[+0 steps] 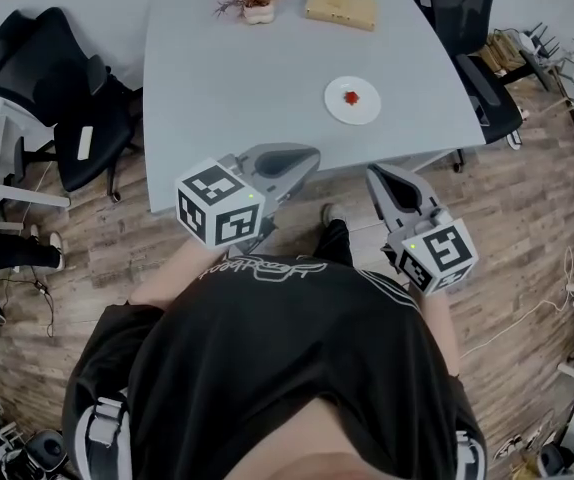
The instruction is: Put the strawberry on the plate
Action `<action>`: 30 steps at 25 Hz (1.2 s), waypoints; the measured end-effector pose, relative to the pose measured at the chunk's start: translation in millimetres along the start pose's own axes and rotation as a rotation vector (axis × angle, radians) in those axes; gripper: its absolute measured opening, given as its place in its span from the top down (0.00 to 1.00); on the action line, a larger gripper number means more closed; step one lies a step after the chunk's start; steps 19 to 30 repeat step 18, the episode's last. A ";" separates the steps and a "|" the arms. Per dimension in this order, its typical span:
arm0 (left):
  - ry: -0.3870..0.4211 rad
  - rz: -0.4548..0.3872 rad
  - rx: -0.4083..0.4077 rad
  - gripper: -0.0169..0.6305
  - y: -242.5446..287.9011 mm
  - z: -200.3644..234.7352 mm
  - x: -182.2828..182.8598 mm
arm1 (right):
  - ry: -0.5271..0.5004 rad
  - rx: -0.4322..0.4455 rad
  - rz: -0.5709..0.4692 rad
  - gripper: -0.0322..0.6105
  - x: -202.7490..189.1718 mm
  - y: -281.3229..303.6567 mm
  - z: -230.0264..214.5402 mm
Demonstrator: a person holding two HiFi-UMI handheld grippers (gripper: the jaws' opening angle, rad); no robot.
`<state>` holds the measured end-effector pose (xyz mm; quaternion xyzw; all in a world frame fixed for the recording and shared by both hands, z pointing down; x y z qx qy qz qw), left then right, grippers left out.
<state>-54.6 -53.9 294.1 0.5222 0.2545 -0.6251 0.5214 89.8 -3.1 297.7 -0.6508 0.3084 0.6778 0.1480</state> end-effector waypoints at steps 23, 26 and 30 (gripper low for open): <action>-0.003 0.004 -0.010 0.96 3.3 -4.8 -4.1 | 0.006 -0.017 0.015 0.94 -8.5 -6.9 1.0; -0.003 0.004 -0.010 0.96 3.3 -4.8 -4.1 | 0.006 -0.017 0.015 0.94 -8.5 -6.9 1.0; -0.003 0.004 -0.010 0.96 3.3 -4.8 -4.1 | 0.006 -0.017 0.015 0.94 -8.5 -6.9 1.0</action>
Point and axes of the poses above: the fingertips, and each gripper's own axes: y forward along the fingers, z to its left, x out of its top, the point moved 5 cm from there along -y, backward along the fingers, and after that the axes turned 2 degrees about x, right-handed, at the moved point
